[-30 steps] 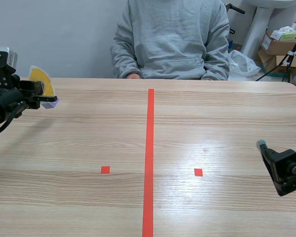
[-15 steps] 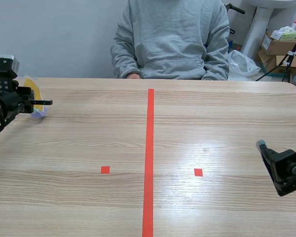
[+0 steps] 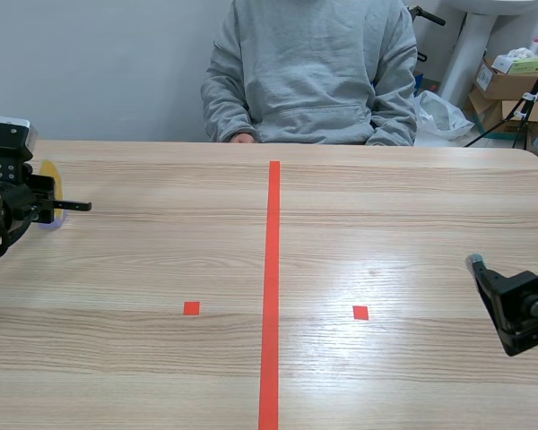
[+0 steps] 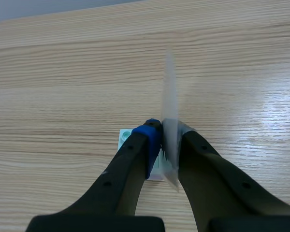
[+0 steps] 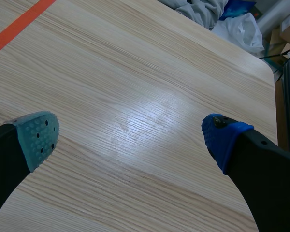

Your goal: Do the leaf sorting experiment

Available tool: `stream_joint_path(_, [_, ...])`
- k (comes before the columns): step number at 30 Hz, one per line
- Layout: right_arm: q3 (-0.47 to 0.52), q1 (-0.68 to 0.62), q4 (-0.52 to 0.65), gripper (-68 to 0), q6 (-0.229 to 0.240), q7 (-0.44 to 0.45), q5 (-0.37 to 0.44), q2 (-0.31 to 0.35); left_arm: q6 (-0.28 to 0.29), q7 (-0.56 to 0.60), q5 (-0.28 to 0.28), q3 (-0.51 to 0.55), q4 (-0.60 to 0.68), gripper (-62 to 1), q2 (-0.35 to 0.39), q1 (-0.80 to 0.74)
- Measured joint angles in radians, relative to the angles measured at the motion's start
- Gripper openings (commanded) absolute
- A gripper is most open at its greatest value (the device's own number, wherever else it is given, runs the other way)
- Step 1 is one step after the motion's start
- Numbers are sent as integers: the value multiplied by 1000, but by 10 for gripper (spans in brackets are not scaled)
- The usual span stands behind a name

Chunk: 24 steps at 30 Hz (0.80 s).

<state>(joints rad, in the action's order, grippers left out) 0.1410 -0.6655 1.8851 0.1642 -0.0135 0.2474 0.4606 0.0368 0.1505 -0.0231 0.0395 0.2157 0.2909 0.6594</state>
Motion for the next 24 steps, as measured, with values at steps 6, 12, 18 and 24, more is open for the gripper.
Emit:
stream_joint_path(6, [0,0,0,-67,0,0,0,0,-1,5,0,0,0,-233,0,0])
stream_joint_path(12, [0,0,0,-67,0,0,0,0,-8,28,-4,0,0,-6,0,0])
stream_joint_path(18, [0,0,0,-67,0,0,0,0,-51,-23,-8,-6,2,4,4,0])
stream_joint_path(24, [0,0,0,-67,0,0,0,0,-35,-72,-9,-32,48,4,75,-55])
